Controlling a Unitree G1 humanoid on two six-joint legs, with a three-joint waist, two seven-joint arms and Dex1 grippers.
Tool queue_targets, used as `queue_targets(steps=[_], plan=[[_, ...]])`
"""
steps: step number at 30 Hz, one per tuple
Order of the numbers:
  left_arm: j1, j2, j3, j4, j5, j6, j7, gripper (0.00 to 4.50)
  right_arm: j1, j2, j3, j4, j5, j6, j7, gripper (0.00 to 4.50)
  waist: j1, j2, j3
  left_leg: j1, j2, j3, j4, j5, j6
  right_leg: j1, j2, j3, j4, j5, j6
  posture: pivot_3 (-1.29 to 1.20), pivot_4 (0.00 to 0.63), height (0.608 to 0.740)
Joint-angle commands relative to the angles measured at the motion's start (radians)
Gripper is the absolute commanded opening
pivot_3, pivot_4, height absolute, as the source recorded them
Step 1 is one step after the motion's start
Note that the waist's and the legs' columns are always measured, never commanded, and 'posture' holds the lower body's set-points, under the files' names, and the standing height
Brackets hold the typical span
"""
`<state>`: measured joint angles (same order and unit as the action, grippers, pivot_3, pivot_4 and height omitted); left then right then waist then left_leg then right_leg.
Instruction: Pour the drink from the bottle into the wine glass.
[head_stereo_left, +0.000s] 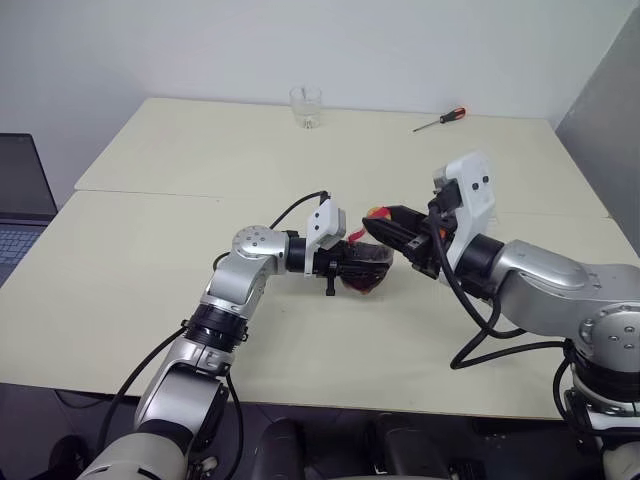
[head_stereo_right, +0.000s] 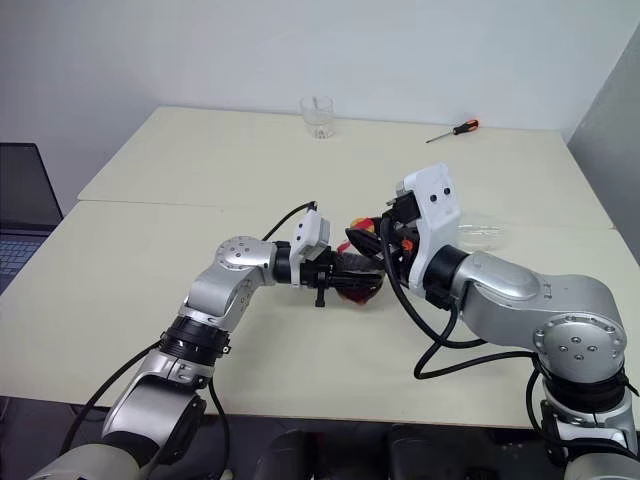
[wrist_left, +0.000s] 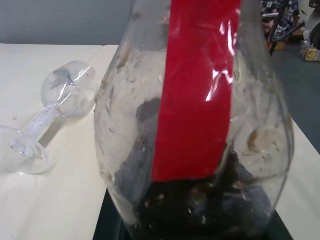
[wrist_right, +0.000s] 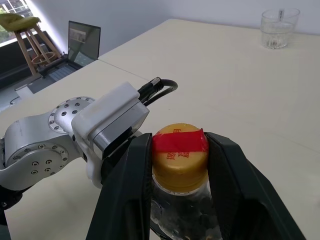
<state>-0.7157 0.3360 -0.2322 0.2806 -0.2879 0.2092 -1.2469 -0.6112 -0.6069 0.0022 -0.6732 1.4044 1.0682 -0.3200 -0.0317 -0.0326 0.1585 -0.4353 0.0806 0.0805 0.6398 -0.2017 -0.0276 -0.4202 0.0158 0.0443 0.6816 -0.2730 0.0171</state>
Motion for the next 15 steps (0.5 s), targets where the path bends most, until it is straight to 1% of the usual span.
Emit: queue_targets(steps=[1, 6, 9, 12, 15], plan=[[-0.012, -0.005, 0.011, -0.052, -0.011, -0.010, 0.001, 0.93, -0.038, -0.060, -0.003, 0.027, -0.158, -0.089, 0.258, 1.24, 0.000, 0.000, 0.000, 0.000, 0.000, 0.000, 0.000, 0.000, 0.000, 0.000, 0.000, 0.000, 0.000, 0.000, 0.000, 0.00, 0.150, 0.740], [-0.009, 0.001, 0.010, -0.072, -0.019, 0.004, -0.003, 0.92, -0.073, -0.111, 0.046, 0.208, -0.373, -0.293, 0.804, 1.24, 0.000, 0.000, 0.000, 0.000, 0.000, 0.000, 0.000, 0.000, 0.000, 0.000, 0.000, 0.000, 0.000, 0.000, 0.000, 0.00, 0.150, 0.740], [-0.012, 0.005, 0.015, -0.076, -0.019, 0.012, -0.004, 0.92, -0.159, -0.160, 0.164, 0.339, -0.507, -0.361, 1.145, 1.24, -0.001, 0.001, 0.001, 0.000, 0.000, 0.001, 0.000, 0.000, 0.000, 0.000, 0.001, 0.000, 0.000, 0.000, 0.000, 0.00, 0.150, 0.740], [-0.013, 0.006, 0.019, -0.082, -0.020, 0.020, 0.002, 0.91, -0.229, -0.182, 0.278, 0.441, -0.617, -0.401, 1.405, 1.24, 0.001, 0.002, 0.001, 0.001, 0.000, 0.001, 0.001, 0.000, 0.001, 0.000, 0.001, 0.000, 0.000, 0.000, 0.000, 0.00, 0.150, 0.740], [-0.010, 0.012, 0.024, -0.098, -0.019, 0.028, 0.006, 0.90, -0.299, -0.156, 0.358, 0.569, -0.715, -0.446, 1.595, 1.24, 0.001, 0.002, 0.001, 0.000, 0.000, 0.001, 0.000, 0.000, 0.001, 0.000, 0.001, 0.000, 0.000, 0.000, -0.001, 0.00, 0.150, 0.740]])
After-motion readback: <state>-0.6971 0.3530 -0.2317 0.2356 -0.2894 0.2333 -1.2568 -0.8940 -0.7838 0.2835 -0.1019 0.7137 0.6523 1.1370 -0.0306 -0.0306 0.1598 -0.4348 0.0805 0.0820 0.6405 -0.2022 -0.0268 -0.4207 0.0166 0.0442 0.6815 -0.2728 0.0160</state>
